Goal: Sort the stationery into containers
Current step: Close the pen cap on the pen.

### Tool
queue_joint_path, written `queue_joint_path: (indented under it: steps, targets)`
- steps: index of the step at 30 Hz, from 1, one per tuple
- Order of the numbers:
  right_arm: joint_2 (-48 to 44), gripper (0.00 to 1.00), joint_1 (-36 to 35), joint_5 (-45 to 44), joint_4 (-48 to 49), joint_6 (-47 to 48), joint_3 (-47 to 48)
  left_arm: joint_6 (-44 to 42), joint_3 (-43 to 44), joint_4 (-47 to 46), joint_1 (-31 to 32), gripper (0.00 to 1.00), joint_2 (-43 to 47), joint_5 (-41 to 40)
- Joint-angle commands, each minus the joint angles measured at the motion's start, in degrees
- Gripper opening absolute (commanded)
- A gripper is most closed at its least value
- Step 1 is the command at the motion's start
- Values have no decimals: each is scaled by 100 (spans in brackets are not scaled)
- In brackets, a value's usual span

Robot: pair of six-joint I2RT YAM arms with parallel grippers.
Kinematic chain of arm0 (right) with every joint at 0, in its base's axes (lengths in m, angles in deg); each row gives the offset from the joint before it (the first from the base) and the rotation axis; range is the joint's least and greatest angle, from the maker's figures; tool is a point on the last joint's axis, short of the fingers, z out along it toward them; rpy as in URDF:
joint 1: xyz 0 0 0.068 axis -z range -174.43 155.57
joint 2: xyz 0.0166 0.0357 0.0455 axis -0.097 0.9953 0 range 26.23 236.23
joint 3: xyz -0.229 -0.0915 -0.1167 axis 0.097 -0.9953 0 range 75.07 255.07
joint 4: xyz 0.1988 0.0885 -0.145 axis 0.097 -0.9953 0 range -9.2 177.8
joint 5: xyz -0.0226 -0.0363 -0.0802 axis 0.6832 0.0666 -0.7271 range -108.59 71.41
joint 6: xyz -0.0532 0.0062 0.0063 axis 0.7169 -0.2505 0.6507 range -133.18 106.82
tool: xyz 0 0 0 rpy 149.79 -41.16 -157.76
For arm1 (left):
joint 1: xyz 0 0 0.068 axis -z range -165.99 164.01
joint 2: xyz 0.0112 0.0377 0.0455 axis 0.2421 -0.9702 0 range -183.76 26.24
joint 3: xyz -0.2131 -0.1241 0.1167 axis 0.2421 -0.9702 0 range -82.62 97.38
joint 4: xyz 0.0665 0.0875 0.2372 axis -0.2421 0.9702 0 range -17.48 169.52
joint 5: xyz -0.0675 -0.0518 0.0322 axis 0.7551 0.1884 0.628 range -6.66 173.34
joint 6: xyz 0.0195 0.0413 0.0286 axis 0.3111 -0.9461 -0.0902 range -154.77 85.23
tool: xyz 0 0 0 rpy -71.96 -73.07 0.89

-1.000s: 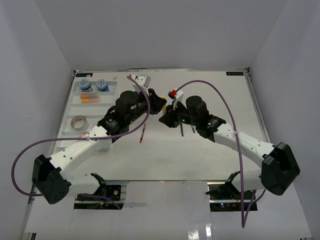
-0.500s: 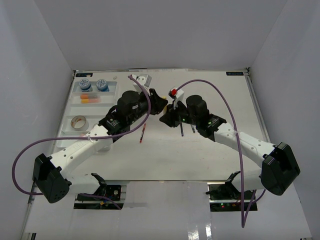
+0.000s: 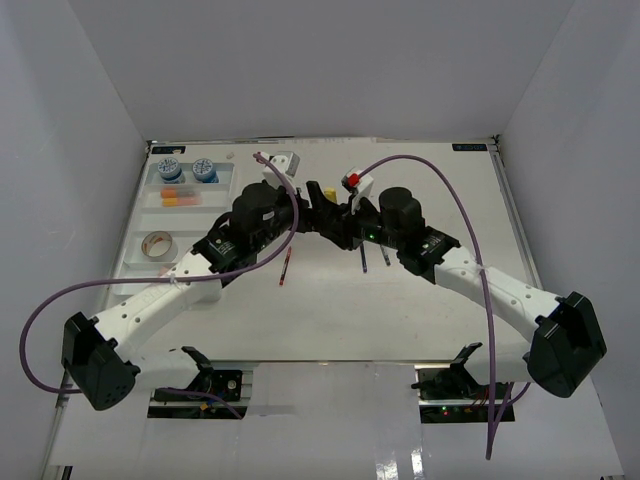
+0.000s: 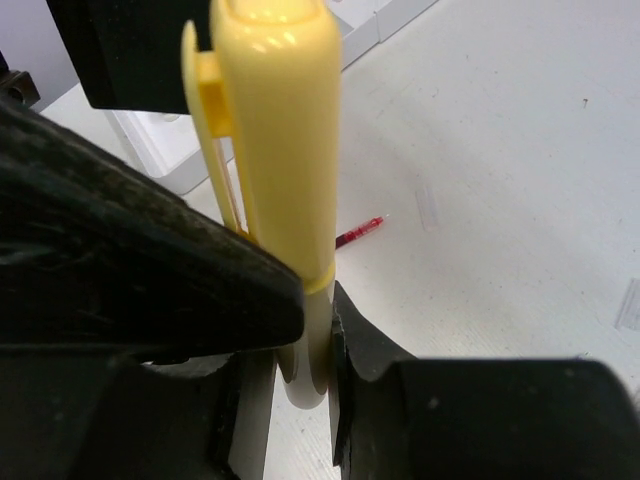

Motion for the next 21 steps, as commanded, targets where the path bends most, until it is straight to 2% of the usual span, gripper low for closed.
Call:
queue_joint_path:
  steps: [1, 8, 13, 17, 21]
  targets:
    - [-166, 8, -2, -2, 393, 84, 158, 5, 144, 121, 75, 94, 312, 181]
    - [-245, 8, 94, 24, 384, 110, -70, -206, 144, 103, 66, 97, 804, 348]
    - [-289, 8, 358, 488, 367, 137, -150, -487, -23, 104, -22, 91, 1104, 418]
    - [-298, 8, 727, 1191, 306, 303, -150, -803, -243, -142, -294, 87, 1254, 1094]
    - [-289, 8, 903, 2149, 24, 681, 43, -875, -85, -336, -855, 82, 1061, 2323]
